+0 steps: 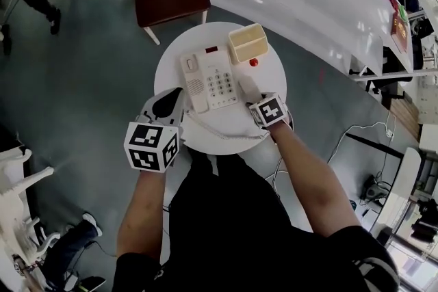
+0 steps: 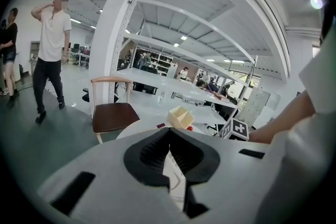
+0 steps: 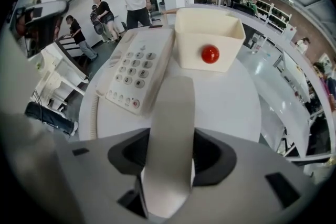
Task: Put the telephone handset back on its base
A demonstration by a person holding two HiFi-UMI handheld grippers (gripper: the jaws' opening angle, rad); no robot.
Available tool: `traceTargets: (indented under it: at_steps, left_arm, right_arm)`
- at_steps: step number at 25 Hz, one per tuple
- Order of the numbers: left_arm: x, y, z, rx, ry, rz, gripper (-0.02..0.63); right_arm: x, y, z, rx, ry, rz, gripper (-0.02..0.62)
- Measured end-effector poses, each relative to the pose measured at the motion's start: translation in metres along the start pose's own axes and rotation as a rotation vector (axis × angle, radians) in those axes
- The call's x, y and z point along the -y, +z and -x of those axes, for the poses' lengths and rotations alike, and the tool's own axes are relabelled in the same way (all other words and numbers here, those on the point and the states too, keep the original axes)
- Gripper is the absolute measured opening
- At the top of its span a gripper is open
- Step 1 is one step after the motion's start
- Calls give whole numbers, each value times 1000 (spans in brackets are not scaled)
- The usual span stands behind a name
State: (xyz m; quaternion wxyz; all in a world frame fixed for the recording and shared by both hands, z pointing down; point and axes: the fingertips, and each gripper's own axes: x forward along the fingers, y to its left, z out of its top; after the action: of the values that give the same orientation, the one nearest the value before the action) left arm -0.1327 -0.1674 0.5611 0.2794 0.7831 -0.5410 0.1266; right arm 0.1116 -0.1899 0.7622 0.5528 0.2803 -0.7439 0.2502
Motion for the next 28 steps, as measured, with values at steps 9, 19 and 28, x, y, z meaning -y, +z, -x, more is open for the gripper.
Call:
traceTargets:
  at_steps: [9,19,28]
  left_arm:
    - [10,25,21,50,0,-9,11]
    - [10,56,41,107,1,-34,11]
    - [10,85,44,140,28,-73,11]
  right_arm:
    - [-6,36,48,138,10,-15,213]
    - [-3,83,117,331,9,-73,213]
    - [-9,149,217,622,35,-33,213]
